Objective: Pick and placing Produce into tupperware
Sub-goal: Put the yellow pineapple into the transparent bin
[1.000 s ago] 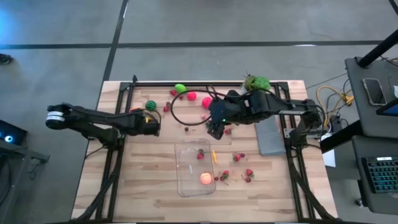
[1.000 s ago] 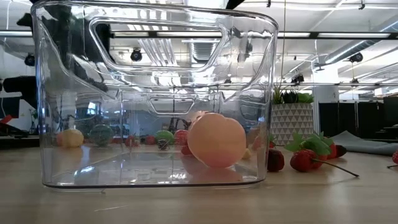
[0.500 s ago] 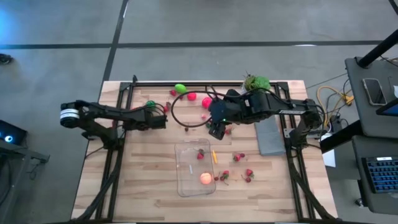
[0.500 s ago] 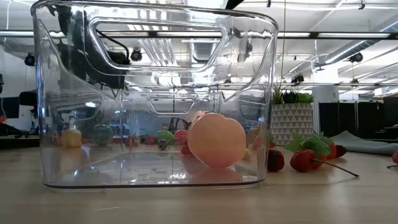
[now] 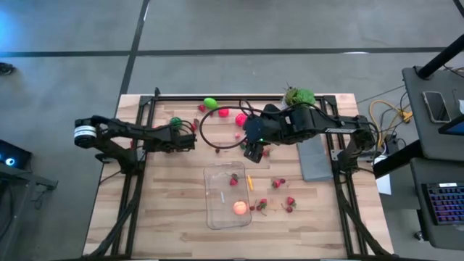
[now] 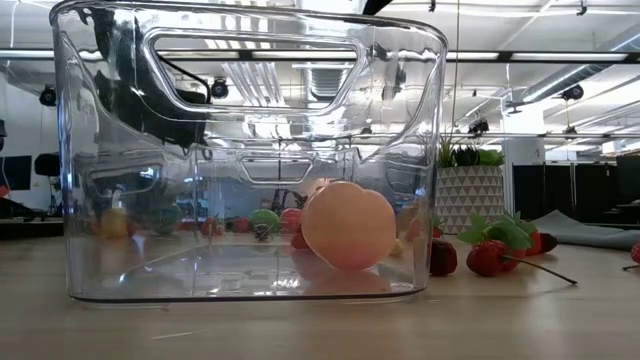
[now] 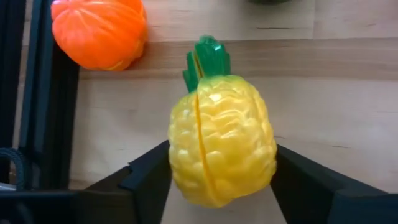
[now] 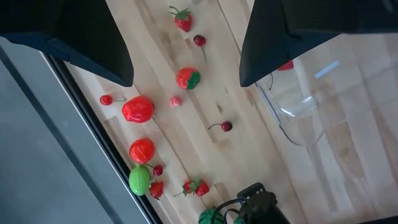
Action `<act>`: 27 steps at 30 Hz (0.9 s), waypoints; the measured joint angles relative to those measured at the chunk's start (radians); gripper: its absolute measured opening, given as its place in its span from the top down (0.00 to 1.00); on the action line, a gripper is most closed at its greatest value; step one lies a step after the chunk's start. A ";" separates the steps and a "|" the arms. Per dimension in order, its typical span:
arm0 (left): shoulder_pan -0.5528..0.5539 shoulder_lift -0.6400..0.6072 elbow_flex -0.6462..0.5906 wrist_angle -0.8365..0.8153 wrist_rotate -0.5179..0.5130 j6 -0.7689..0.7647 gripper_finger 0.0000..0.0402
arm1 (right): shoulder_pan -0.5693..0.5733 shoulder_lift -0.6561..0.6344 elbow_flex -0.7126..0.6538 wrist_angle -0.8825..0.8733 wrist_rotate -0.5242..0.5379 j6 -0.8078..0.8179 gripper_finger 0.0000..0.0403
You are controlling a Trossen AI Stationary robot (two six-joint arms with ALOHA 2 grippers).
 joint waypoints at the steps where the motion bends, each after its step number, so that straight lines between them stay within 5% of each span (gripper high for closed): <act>1: 0.000 0.000 -0.001 -0.002 -0.009 0.001 0.48 | 0.000 0.000 0.000 0.000 0.000 0.000 0.29; 7: 0.000 -0.004 0.000 -0.001 -0.012 0.003 0.55 | 0.000 0.000 0.000 0.000 0.000 0.008 0.29; 17: -0.037 -0.105 0.095 0.019 -0.028 0.235 0.56 | -0.003 0.000 0.000 -0.019 0.029 0.057 0.30; 27: -0.342 -0.343 0.229 0.244 0.057 0.660 0.57 | -0.029 -0.024 0.000 -0.236 0.123 0.374 0.30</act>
